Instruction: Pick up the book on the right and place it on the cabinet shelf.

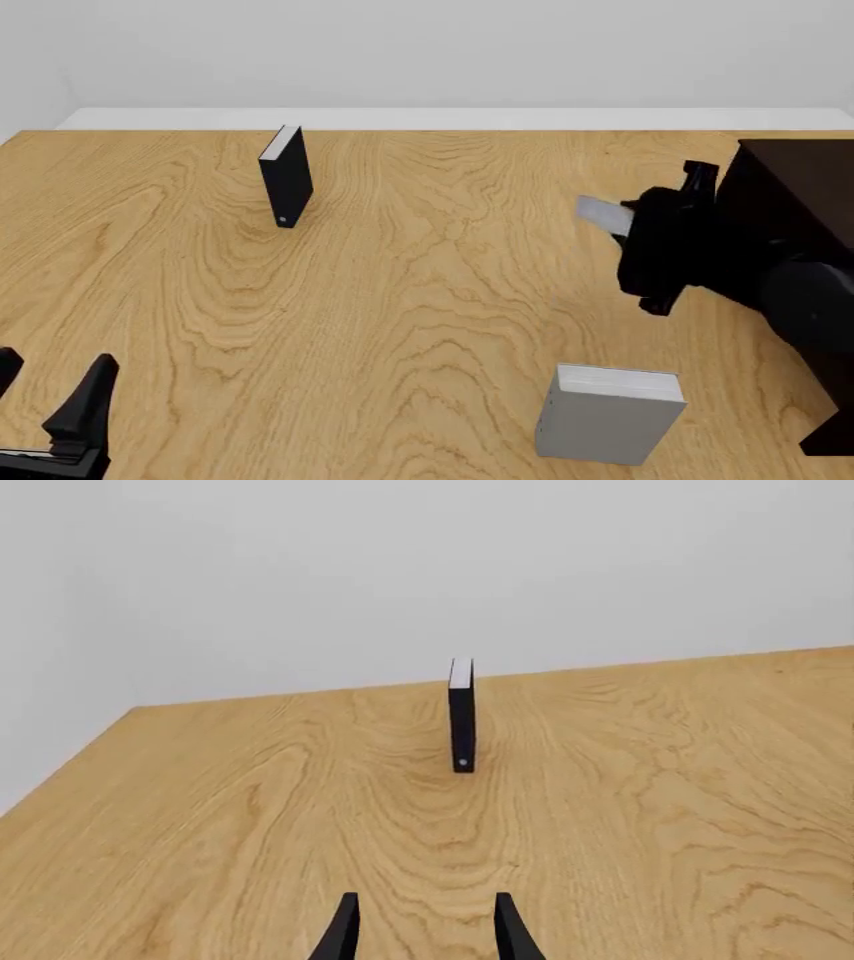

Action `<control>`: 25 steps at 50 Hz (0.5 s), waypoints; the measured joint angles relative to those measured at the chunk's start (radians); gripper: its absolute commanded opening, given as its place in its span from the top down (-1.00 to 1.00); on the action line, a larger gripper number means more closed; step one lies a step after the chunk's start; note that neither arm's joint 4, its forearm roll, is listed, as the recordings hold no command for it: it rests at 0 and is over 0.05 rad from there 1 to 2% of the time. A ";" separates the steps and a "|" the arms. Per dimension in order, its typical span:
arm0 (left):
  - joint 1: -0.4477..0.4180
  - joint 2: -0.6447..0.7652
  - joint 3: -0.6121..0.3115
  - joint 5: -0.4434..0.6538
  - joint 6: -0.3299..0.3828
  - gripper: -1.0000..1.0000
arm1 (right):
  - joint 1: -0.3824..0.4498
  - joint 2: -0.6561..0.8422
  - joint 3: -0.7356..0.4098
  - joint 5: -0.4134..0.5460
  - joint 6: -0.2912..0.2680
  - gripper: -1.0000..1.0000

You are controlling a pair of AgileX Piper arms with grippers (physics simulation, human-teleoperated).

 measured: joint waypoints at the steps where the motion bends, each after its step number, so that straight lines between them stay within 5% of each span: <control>1: 0.000 0.000 0.000 -0.001 0.000 -1.00 | -0.001 -0.002 0.010 -0.021 -0.003 1.00; 25: -0.005 0.000 0.000 -0.003 0.005 -1.00 | -0.044 -0.022 0.191 -0.388 -0.052 1.00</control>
